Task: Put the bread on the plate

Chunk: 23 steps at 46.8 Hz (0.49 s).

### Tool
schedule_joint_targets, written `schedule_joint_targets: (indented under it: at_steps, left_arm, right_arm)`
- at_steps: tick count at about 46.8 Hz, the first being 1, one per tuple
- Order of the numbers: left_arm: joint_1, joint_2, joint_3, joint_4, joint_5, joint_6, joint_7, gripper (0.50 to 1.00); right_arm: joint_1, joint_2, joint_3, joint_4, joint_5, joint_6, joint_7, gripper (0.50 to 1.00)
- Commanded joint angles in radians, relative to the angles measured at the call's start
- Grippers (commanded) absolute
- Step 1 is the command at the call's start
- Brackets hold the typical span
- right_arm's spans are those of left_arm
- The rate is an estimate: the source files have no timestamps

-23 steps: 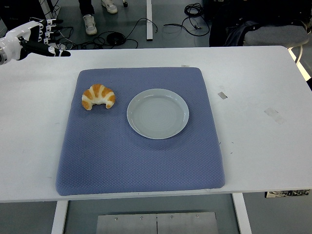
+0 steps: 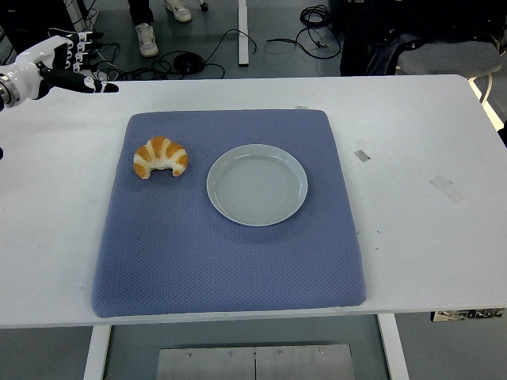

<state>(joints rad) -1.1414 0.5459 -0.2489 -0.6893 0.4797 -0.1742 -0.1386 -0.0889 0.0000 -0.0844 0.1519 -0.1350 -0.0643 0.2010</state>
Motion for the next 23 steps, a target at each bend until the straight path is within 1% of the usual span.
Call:
schedule_joint_targets:
  at_steps: [1,7,12,16,18,21,23]
  left_arm:
    - [-0.001,-0.009,0.003,-0.001,0.003,0.004,0.004,0.998]
    - [-0.012,-0.006,0.031,-0.006,0.007,-0.002,0.01,0.998]
    - [-0.043,-0.007,0.059,-0.015,0.007,-0.002,0.013,0.996]
    - [-0.044,-0.007,0.063,-0.026,0.005,-0.008,0.014,0.998]
    - [-0.044,-0.001,0.063,-0.047,0.007,-0.007,0.014,0.996]
    - [-0.043,0.014,0.069,-0.107,0.029,-0.002,0.014,0.996]
    - [-0.041,0.038,0.068,-0.14,0.057,-0.002,0.014,0.996]
  right_arm:
    - [0.0,0.0,0.0,0.0,0.0,0.0,0.0,1.0]
    - [0.0,0.0,0.0,0.0,0.0,0.0,0.0,1.0]
    - [0.0,0.0,0.0,0.0,0.0,0.0,0.0,1.0]
    - [0.0,0.0,0.0,0.0,0.0,0.0,0.0,1.0]
    - [0.0,0.0,0.0,0.0,0.0,0.0,0.0,1.0]
    - [0.0,0.0,0.0,0.0,0.0,0.0,0.0,1.0]
    - [0.0,0.0,0.0,0.0,0.0,0.0,0.0,1.0]
